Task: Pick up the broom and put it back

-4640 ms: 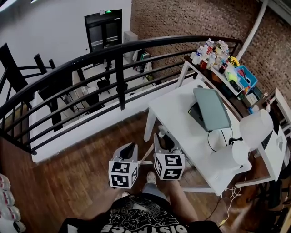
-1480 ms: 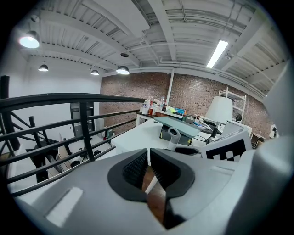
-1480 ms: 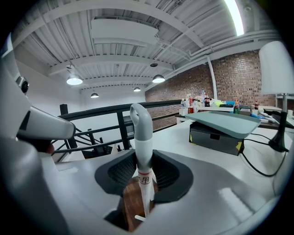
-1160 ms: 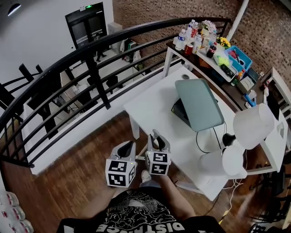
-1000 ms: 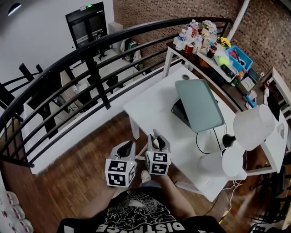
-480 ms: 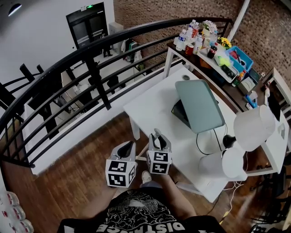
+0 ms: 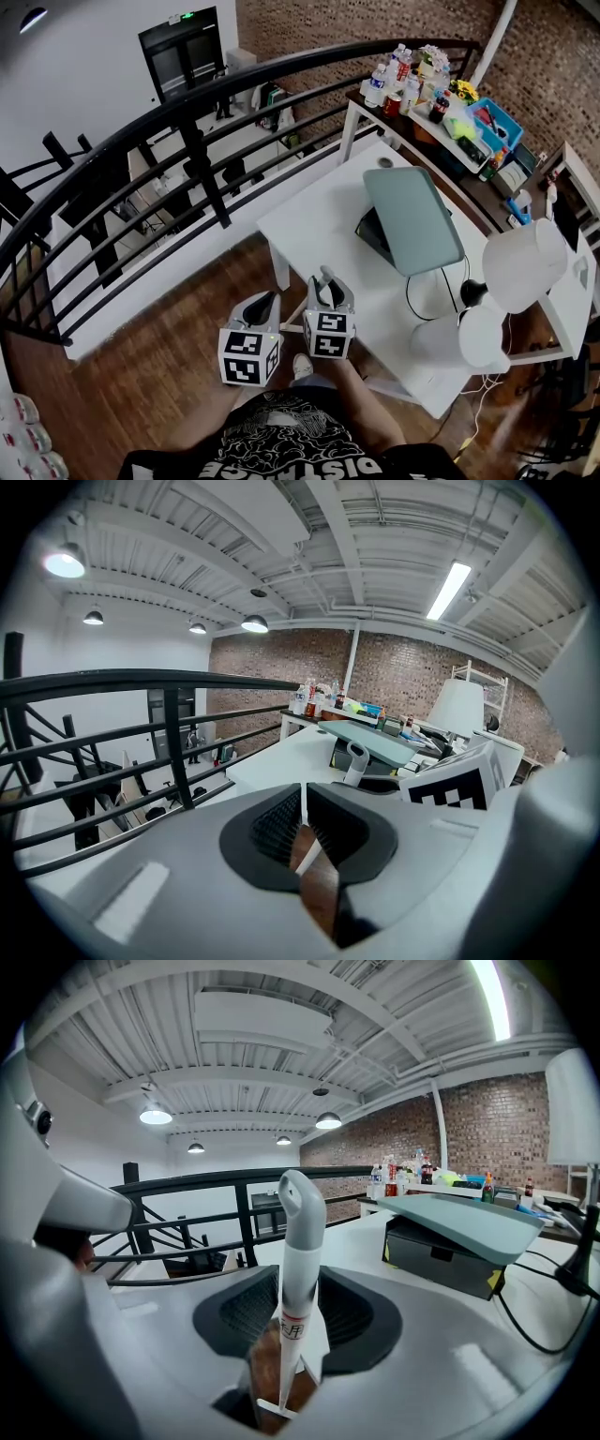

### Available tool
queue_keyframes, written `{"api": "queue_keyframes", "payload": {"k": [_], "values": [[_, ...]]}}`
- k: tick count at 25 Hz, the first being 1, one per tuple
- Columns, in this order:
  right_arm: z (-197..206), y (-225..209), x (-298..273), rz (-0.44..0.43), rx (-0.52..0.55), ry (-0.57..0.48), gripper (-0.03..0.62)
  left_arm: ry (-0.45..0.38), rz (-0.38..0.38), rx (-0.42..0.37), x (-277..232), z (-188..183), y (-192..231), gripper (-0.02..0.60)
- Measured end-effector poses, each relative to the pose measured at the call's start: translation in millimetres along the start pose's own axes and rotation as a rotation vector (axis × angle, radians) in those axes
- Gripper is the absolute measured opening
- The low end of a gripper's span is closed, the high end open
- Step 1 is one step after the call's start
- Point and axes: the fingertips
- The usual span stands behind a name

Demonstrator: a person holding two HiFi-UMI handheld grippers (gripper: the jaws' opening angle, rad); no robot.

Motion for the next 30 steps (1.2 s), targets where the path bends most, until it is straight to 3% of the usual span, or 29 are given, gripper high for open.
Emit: {"api": "queue_keyframes", "payload": {"k": [18, 30], "values": [[4, -4, 16, 0.022, -0.019, 0.000, 0.130, -0.010, 0.014, 0.002, 8, 1, -3, 0.023], [1, 32, 75, 0.036, -0.010, -0.059, 0.130, -0.046, 0.002, 0.005, 72, 22, -4, 0.023]]}}
Point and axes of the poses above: the fingertips, and each gripper's own axes: x backward along the fingers, y to its left, z out of its underside, and after that the axes turned 11 degrees about -x, right-handed
